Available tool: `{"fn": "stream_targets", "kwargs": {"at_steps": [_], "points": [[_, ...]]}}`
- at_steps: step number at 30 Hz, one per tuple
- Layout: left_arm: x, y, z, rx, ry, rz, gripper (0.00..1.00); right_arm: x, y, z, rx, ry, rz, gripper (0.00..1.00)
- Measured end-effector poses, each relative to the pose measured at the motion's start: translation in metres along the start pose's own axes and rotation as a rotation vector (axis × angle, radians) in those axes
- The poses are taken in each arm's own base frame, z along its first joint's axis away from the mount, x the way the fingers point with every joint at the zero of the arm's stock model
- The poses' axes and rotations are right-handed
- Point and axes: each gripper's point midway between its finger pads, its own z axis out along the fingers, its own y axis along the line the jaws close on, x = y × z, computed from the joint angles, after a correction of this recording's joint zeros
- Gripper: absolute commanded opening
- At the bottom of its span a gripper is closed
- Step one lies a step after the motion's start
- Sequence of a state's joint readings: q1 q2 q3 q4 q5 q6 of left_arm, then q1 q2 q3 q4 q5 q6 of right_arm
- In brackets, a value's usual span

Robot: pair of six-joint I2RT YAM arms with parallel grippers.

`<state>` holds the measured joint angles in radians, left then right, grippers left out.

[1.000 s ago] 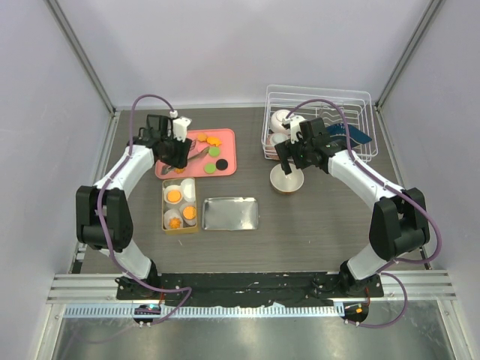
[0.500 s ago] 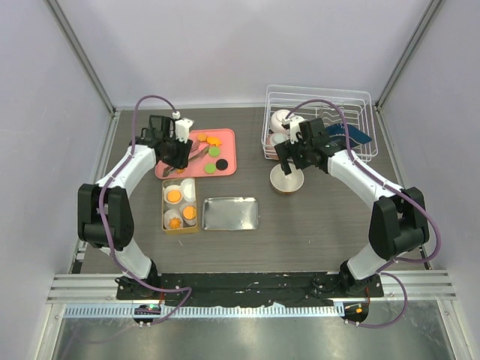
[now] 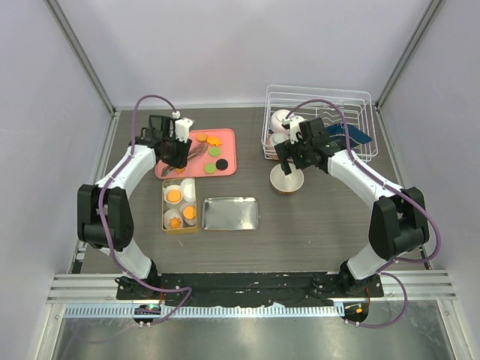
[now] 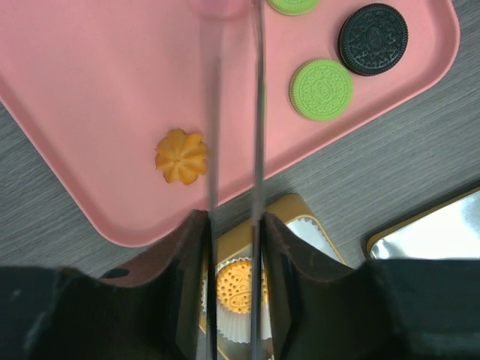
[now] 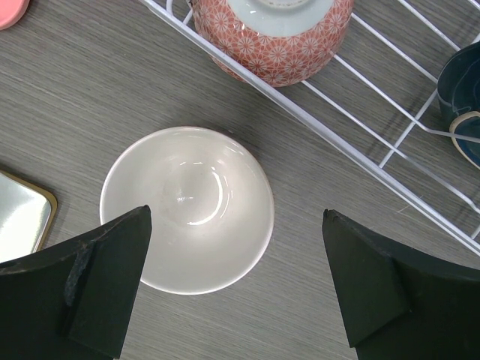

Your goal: Pack the cookies

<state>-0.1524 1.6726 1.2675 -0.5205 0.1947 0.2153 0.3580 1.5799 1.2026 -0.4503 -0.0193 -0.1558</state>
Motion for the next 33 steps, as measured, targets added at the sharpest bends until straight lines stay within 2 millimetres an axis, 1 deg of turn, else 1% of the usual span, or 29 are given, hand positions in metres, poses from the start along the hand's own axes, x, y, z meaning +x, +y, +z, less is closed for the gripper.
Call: {"fn": "stream_targets", "kwargs": {"at_steps": [4,8,12,14,19,23,29,33], "points": [[-0.004,0.0,-0.006,-0.005,-0.017,0.002,0.33,0.0,0.0,0.0,0.0,0.0,0.0,1.0],[-0.011,-0.001,-0.019,-0.015,-0.053,0.009,0.33,0.0,0.0,0.0,0.0,0.0,0.0,1.0],[-0.016,-0.002,-0.031,-0.025,-0.082,0.017,0.4,0.0,0.0,0.0,0.0,0.0,0.0,1.0],[-0.017,-0.001,-0.033,-0.029,-0.086,0.019,0.43,0.0,0.0,0.0,0.0,0.0,0.0,1.0],[-0.016,0.001,-0.033,-0.042,-0.082,0.019,0.48,0.0,0.0,0.0,0.0,0.0,0.0,1.0],[-0.014,0.004,-0.03,-0.058,-0.071,0.018,0.5,0.0,0.0,0.0,0.0,0.0,0.0,1.0],[-0.003,0.008,-0.015,-0.064,-0.024,0.009,0.51,0.0,0.0,0.0,0.0,0.0,0.0,1.0],[0.002,0.011,-0.008,-0.067,-0.004,0.002,0.51,0.0,0.0,0.0,0.0,0.0,0.0,1.0]]}}
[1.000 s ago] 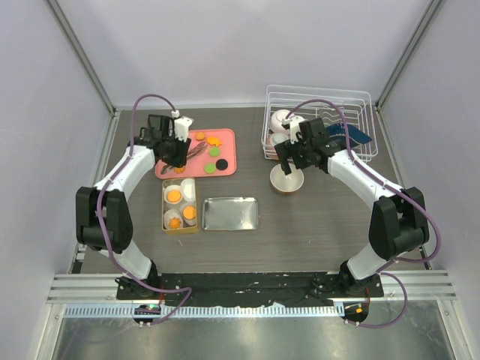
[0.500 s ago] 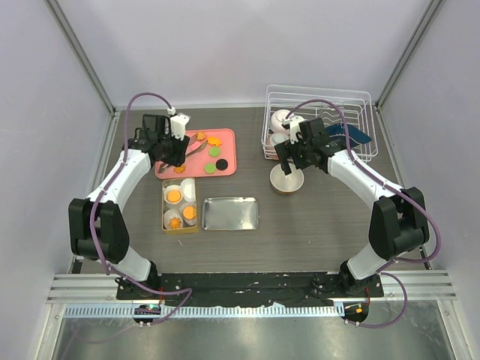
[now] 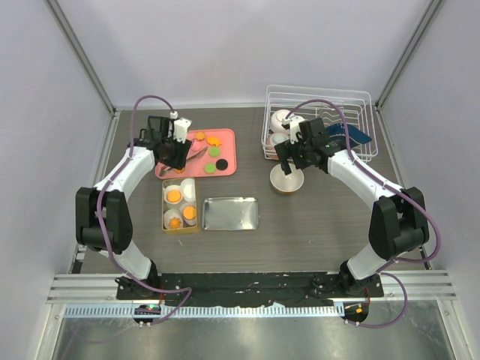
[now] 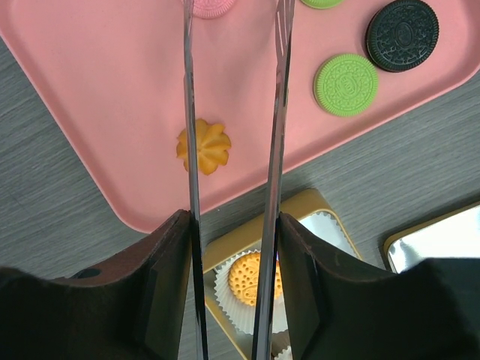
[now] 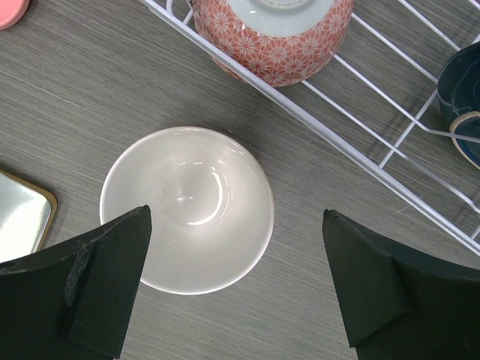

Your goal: Pack the cookies

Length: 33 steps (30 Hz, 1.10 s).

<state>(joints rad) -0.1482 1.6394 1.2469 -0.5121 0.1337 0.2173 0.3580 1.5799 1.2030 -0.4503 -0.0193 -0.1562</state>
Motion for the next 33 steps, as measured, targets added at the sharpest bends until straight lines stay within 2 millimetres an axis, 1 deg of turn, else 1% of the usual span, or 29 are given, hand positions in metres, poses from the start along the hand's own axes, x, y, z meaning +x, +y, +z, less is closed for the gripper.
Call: {"fn": "stream_targets", "kwargs": {"at_steps": [15,19,23,27,33], "points": [[-0.001,0.015,0.003,-0.027,-0.016,-0.022,0.52,0.001,0.0,0.001,-0.001,0.005,0.0,1.0],[0.002,0.018,0.008,-0.026,-0.005,-0.031,0.51,0.001,0.0,0.001,-0.001,0.005,0.0,1.0],[0.004,0.02,0.014,-0.01,0.012,-0.048,0.51,0.001,0.0,0.001,-0.001,0.005,-0.001,1.0],[0.001,0.023,0.018,0.008,0.008,-0.064,0.51,0.001,0.0,0.001,-0.001,0.005,-0.003,1.0],[-0.001,0.021,0.017,0.048,0.01,-0.101,0.51,0.001,0.0,0.001,-0.001,0.004,-0.004,1.0]]}}
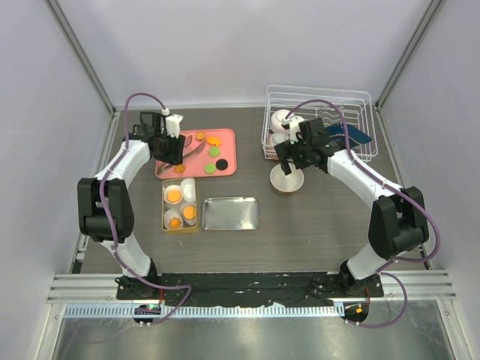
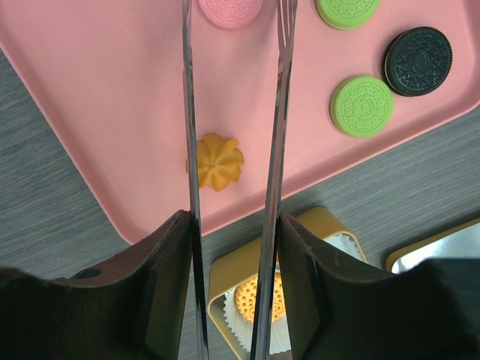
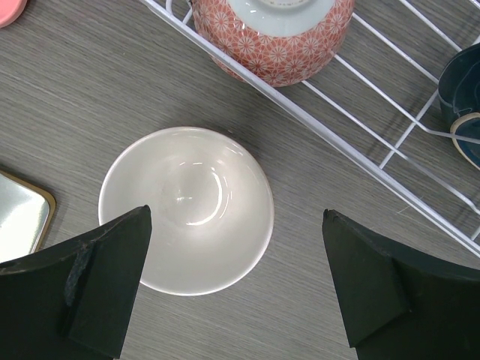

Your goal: Pack the cookies

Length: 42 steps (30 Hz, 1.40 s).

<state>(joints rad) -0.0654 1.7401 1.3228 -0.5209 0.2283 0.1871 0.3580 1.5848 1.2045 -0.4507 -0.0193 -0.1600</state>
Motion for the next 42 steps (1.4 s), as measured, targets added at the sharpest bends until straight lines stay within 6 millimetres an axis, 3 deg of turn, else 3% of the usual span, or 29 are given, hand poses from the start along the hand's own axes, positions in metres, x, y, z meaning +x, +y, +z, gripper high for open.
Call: {"fn": "stream_targets", "kwargs": {"at_steps": [24,42], "points": [[0.0071,-0.0015,-0.0006,0.057,0.066,-0.098,0.47,-0.0008,-0.0001,-0.0002,0.0,-0.002,0.0,1.0],[0.0094,-0.0046,-0.0021,0.074,0.079,-0.106,0.27,-0.0013,-0.0002,-0.0004,0.0,-0.003,0.0,1.0]]}}
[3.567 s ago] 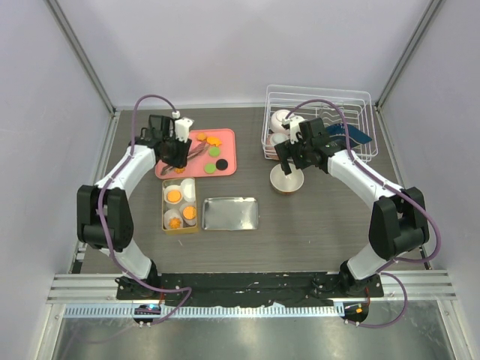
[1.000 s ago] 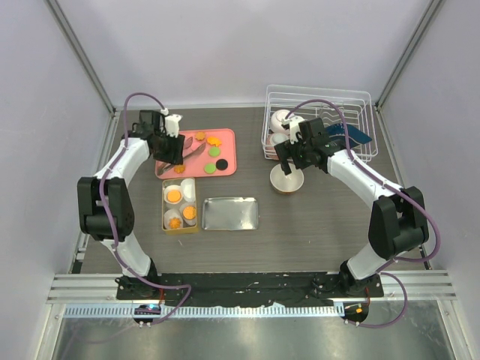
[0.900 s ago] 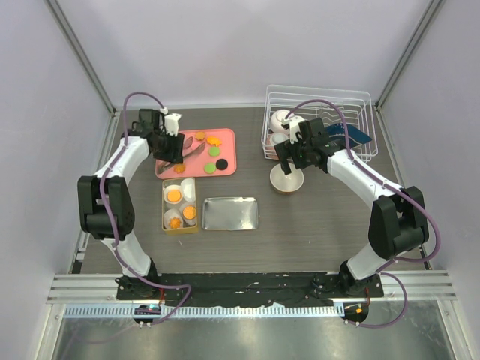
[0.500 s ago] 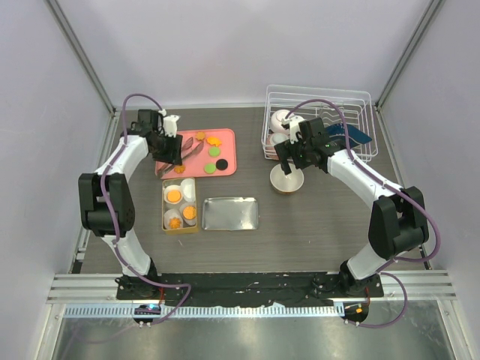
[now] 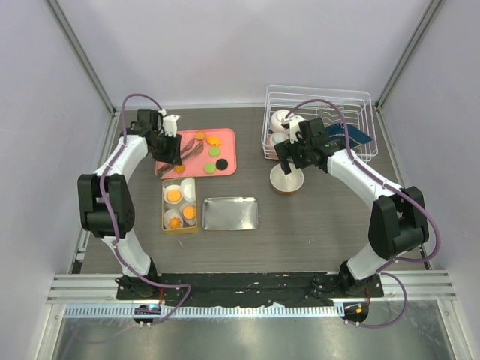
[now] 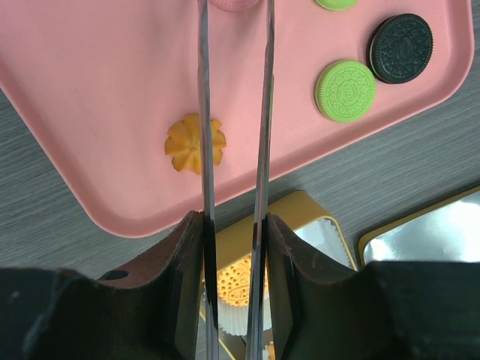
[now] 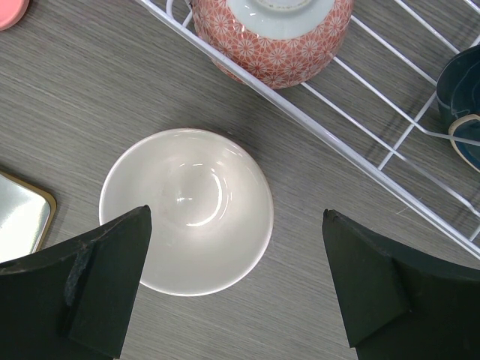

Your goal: Pack the cookies

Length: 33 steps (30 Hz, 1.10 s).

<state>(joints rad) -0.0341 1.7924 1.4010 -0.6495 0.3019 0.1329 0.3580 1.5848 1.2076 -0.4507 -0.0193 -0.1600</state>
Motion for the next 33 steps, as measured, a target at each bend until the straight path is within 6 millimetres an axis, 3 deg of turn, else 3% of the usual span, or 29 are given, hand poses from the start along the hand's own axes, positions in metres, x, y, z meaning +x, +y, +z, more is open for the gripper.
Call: {"fn": "stream_targets", "kwargs": {"at_steps": [9,19,24,29,33], "points": [[-0.012,-0.01,-0.029,0.006,-0.06,0.01,0.22,0.0,0.0,0.0,0.0,0.0,0.0,1.0],[-0.018,-0.027,-0.087,0.0,-0.136,0.055,0.2,0.0,0.0,0.0,0.0,0.0,0.0,1.0],[0.003,-0.035,-0.125,-0.015,-0.148,0.101,0.2,0.0,0.0,0.0,-0.001,0.0,0.0,1.0],[0.045,-0.041,-0.159,-0.031,-0.12,0.132,0.2,0.0,0.0,0.0,-0.002,0.0,0.0,1.0],[0.076,-0.048,-0.172,-0.034,-0.091,0.162,0.21,0.0,0.001,0.0,-0.005,0.001,0.0,1.0]]}}
